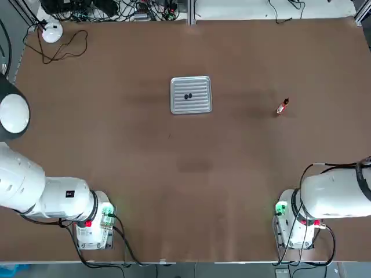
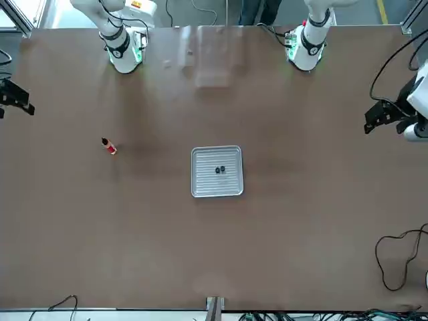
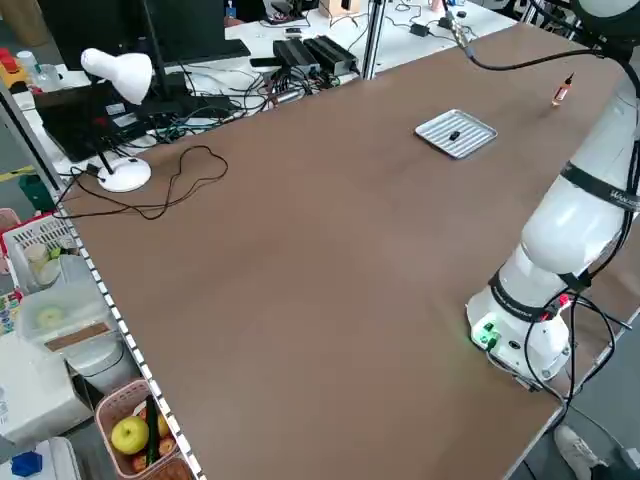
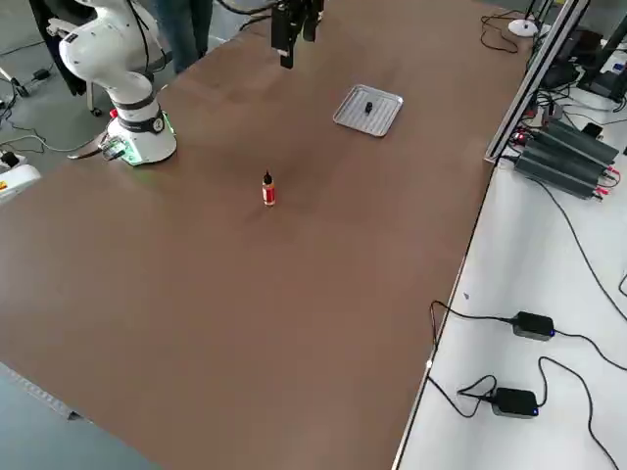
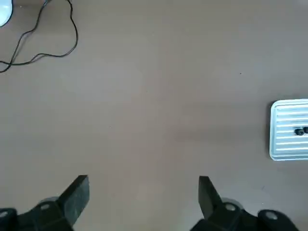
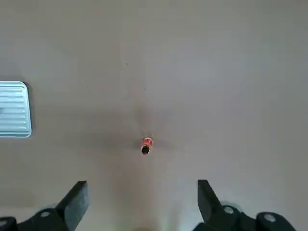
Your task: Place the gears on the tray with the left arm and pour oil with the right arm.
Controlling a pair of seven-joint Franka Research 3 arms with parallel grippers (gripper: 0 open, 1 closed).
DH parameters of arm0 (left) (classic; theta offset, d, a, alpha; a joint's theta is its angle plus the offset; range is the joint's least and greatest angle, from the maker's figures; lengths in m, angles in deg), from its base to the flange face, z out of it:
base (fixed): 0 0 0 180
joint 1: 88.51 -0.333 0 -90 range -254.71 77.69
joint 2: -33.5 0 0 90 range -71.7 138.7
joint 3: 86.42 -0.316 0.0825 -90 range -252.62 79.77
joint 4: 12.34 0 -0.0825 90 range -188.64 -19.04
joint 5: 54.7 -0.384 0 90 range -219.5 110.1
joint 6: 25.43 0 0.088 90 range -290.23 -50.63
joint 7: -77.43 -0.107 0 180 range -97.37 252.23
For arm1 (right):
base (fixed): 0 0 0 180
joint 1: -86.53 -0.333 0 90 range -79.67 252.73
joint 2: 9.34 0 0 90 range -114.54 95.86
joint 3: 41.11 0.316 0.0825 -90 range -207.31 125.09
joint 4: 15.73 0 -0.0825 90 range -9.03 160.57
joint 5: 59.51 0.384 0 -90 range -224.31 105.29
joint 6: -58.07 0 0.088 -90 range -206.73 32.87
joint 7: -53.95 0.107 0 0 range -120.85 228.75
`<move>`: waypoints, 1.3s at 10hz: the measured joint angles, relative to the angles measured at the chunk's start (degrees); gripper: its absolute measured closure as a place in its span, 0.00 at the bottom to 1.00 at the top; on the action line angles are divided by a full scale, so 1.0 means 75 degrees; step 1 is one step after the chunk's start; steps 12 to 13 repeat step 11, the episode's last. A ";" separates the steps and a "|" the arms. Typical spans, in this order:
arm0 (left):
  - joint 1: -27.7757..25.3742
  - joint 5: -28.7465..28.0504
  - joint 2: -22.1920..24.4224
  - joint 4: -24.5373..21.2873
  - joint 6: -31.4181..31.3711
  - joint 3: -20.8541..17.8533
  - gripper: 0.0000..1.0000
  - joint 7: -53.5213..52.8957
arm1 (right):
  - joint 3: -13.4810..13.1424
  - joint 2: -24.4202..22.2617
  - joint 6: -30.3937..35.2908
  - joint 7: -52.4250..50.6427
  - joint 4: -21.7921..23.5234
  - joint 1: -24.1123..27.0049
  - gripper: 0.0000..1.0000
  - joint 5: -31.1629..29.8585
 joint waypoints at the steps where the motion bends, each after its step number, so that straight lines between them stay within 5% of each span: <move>1: 0.0001 0.0000 0.0001 0.0024 0.0000 0.0000 0.00 0.0000 | 0.0004 0.0001 0.0245 0.0170 -0.0084 -0.0005 0.00 0.0000; 13: 0.0005 0.0000 0.0003 0.0128 0.0000 0.0002 0.00 0.0000 | 0.0021 0.0012 0.0244 0.0554 -0.0120 -0.0119 0.00 -0.0176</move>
